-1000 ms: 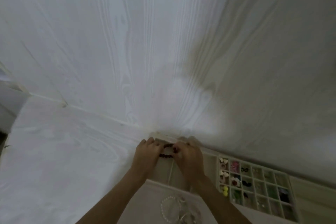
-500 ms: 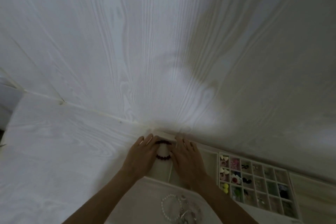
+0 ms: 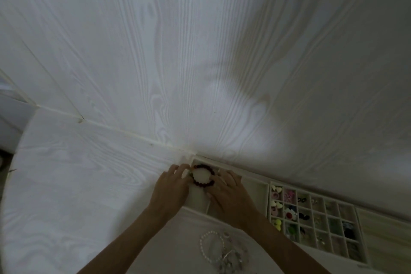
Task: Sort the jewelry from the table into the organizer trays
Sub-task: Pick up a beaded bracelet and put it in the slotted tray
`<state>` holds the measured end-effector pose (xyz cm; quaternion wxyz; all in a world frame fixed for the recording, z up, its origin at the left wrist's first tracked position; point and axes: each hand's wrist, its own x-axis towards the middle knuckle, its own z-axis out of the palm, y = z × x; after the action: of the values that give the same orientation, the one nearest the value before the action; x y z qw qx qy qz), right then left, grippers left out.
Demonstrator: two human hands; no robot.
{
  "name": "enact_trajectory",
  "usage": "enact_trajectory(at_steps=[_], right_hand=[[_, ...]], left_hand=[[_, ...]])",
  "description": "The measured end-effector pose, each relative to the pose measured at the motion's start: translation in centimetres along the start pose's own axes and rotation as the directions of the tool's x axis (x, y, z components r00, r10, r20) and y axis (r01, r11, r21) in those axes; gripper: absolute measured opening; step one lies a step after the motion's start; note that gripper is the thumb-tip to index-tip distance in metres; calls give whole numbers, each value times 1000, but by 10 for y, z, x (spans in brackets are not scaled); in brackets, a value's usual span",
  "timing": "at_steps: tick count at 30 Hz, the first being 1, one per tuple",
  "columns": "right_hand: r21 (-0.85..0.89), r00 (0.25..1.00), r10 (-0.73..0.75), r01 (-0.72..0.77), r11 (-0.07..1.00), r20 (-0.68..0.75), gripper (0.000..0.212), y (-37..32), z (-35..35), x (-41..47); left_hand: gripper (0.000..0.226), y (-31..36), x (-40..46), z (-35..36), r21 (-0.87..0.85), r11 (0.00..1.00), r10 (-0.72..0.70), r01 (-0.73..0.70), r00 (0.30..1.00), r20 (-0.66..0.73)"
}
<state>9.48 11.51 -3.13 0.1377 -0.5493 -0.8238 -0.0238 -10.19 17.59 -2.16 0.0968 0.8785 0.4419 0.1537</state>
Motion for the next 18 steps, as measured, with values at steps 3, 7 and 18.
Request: enact_trajectory(at_steps=[3, 7, 18], right_hand=[[-11, 1000, 2, -3, 1000, -8, 16, 3, -2, 2], [-27, 999, 3, -4, 1000, -42, 19, 6, -4, -1], [52, 1000, 3, -2, 999, -7, 23, 6, -8, -5]], left_hand=[[31, 9, -4, -3, -208, 917, -329, 342, 940, 93], [33, 15, -9, -1, -244, 855, -439, 458, 889, 128], [33, 22, -7, -2, -239, 825, -478, 512, 858, 186]])
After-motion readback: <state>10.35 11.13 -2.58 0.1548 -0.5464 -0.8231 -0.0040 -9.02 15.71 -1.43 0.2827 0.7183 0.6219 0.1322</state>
